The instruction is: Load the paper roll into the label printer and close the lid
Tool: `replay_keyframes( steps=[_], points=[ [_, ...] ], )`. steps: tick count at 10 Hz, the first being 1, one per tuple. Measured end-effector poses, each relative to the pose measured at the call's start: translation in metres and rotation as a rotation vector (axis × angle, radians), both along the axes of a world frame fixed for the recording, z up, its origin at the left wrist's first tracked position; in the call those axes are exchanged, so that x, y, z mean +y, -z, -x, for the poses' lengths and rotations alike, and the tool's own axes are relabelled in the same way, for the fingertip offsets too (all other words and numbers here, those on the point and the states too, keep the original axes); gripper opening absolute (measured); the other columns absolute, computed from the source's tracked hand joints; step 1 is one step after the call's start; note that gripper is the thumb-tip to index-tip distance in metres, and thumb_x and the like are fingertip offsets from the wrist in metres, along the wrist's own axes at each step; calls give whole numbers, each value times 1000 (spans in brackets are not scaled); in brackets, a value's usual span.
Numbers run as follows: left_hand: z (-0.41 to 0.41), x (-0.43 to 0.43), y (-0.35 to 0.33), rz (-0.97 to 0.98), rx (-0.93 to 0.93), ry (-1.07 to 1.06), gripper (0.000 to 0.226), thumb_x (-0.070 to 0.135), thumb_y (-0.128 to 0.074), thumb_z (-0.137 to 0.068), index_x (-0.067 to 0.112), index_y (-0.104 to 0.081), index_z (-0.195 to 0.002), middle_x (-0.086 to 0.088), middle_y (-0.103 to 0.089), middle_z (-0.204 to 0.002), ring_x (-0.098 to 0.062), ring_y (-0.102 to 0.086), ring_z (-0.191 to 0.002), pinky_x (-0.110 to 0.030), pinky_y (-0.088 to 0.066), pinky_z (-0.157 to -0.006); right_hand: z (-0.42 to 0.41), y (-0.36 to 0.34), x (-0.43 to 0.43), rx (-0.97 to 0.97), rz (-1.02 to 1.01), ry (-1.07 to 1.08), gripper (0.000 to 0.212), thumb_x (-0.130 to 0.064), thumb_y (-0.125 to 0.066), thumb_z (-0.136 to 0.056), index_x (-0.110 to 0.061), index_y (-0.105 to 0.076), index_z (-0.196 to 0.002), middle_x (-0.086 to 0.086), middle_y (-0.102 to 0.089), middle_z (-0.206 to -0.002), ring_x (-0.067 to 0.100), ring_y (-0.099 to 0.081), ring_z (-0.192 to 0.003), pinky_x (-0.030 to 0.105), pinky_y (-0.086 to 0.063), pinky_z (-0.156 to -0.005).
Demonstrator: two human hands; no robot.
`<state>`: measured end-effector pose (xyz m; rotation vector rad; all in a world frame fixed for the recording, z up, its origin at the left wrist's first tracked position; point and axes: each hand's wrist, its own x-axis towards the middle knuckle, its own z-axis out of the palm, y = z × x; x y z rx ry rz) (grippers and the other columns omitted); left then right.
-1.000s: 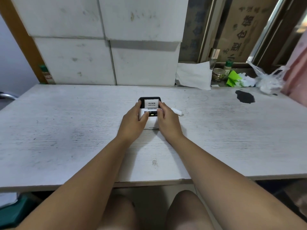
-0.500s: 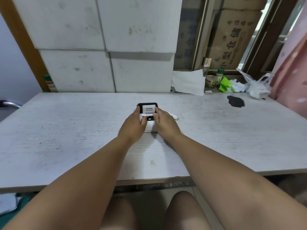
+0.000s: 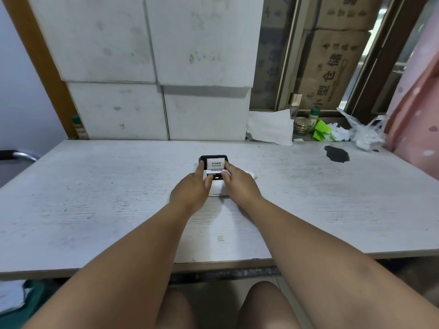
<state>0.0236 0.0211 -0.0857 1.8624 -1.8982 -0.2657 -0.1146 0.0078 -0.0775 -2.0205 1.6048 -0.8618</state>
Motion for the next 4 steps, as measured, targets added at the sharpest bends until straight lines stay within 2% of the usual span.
replay_keyframes(
  steps=[1, 2, 3, 4],
  points=[
    [-2, 3, 1, -18, -30, 1, 60, 43, -25, -99, 18, -10, -151, -15, -64, -113, -31, -59, -102, -33, -38, -69, 1, 4, 1, 40, -20, -18, 45, -31, -30, -102, -25, -35, -146, 1, -51, -141, 21, -47, -130, 34, -39, -99],
    [-7, 3, 12, -63, -25, 65, 71, 51, -30, -95, 21, 0, -152, -13, -58, -127, -30, -56, -111, -38, -46, -81, 5, 12, 2, 56, -121, -62, 55, -42, -29, -101, -31, -15, -153, -1, -20, -161, 15, -18, -149, 35, -21, -116],
    [-9, 9, 11, -119, 2, 95, 82, 58, -37, -89, 23, 3, -151, -13, -50, -139, -30, -51, -120, -44, -46, -93, 8, 10, 5, 105, -179, -98, 68, -50, -35, -97, -30, -5, -154, -1, -5, -164, 12, -5, -151, 35, -13, -119],
    [-7, 11, 2, -120, -92, 66, 86, 59, -34, -91, 12, 5, -152, -9, -18, -159, -25, -22, -144, -41, -29, -113, 9, 1, 7, 231, -164, -83, 69, -49, -33, -98, -24, -2, -154, 2, -3, -164, 16, -5, -151, 36, -11, -120]
  ],
)
